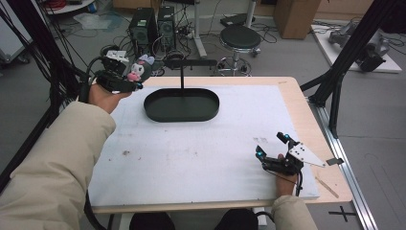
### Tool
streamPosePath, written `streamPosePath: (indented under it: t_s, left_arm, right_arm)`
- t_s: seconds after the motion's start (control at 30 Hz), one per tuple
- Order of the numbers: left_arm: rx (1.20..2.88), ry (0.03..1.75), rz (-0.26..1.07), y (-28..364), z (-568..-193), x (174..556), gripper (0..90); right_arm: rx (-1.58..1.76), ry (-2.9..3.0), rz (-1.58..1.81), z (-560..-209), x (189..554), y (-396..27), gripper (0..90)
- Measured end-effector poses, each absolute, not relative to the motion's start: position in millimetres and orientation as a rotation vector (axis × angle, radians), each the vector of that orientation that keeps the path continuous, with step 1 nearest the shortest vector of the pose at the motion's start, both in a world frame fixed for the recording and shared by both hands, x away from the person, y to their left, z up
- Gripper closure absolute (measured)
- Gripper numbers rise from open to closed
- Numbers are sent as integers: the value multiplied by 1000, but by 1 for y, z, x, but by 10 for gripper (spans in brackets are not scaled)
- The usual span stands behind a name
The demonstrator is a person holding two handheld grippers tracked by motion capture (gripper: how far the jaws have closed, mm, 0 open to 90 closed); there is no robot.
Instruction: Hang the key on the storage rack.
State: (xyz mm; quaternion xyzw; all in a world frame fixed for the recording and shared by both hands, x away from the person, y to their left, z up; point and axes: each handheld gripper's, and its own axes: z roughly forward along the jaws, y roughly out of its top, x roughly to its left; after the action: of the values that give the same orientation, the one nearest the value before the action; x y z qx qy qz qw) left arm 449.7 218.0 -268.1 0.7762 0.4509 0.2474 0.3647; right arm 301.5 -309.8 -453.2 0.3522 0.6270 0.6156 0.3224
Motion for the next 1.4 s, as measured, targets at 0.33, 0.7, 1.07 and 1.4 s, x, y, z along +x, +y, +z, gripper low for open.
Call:
streamPosePath:
  t_s: [0.33,0.7,1.07,1.4]
  left_arm:
    - [1984,1158,660,216,-269,458,574]
    - [1946,1206,706,218,-283,468,573]
    - [1924,1262,693,227,-301,469,572]
    - [1943,1319,670,238,-326,468,572]
  right_arm:
    - [919,1649,1612,-453,302,-310,7]
    - [918,1647,1612,-453,302,-310,7]
    - [918,1648,1611,-453,302,-310,7]
    - [916,1647,1610,-453,302,-309,7]
